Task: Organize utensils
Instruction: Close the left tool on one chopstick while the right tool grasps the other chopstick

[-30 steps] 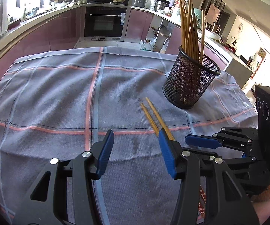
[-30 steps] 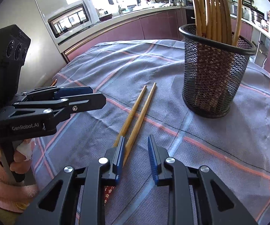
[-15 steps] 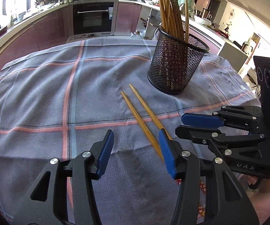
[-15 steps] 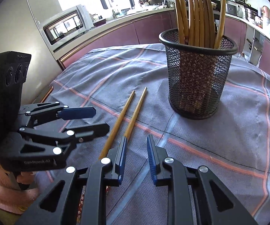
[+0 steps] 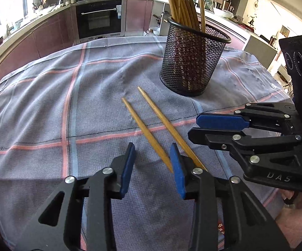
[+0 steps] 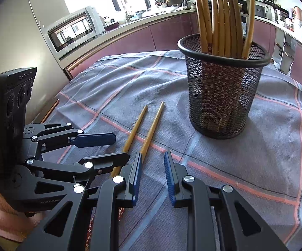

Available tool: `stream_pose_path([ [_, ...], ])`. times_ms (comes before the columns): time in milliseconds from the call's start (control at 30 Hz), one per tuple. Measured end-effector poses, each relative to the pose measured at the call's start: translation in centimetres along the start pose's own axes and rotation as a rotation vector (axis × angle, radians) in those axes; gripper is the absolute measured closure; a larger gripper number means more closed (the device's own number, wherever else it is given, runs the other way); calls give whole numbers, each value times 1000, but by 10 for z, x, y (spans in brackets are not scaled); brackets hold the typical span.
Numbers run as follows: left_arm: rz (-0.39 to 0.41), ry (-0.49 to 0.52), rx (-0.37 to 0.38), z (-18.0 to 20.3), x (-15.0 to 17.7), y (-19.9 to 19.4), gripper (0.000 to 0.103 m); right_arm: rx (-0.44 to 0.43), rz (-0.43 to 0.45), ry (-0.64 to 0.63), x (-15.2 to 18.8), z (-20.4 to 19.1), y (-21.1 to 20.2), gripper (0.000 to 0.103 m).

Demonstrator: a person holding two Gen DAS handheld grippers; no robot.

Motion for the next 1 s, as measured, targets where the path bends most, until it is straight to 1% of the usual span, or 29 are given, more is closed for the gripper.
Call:
stream_pose_path([
  [67, 0, 2, 3, -1, 1, -1, 75, 0, -4, -8, -1, -2, 3, 82],
  [133, -2, 2, 13, -1, 1, -1, 81, -2, -7, -13, -2, -4, 7, 82],
  [233, -2, 5, 20, -1, 2, -2, 86, -3, -13, -12, -3, -6, 12, 82],
  [333, 1, 11, 28, -2, 3, -4, 88, 1, -19, -16, -3, -6, 16, 82],
  [467, -1, -8, 48, -6, 4, -5, 89, 9, -17, -21, -5, -6, 19, 82],
  [533, 1, -13, 33, -9, 3, -5, 84, 18, -17, -30, -6, -7, 20, 82],
  [600, 0, -23, 29, -11, 3, -4, 81, 28, -16, -37, -7, -8, 22, 82],
  [733, -3, -27, 25, -13, 1, -2, 80, 53, -14, -62, -8, -9, 24, 82],
  [867, -2, -29, 18, -14, -2, 1, 80, 75, -11, -71, -8, -7, 24, 89],
  [933, -2, -39, 9, -16, -3, 2, 86, 75, -11, -61, -8, -5, 24, 92],
  [1000, -1, -55, 12, -17, -4, 2, 87, 65, -10, -43, -8, -2, 22, 96],
])
Point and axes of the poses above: each gripper's, at about its wrist camera, not at the fingertips, and y roughly the way its jaws point, z to its right, x to its underside, the point moved 9 cm from there along y, roughly the way its jaws point, and after that the axes turned 2 degrees about z, right-handed, at the moved point
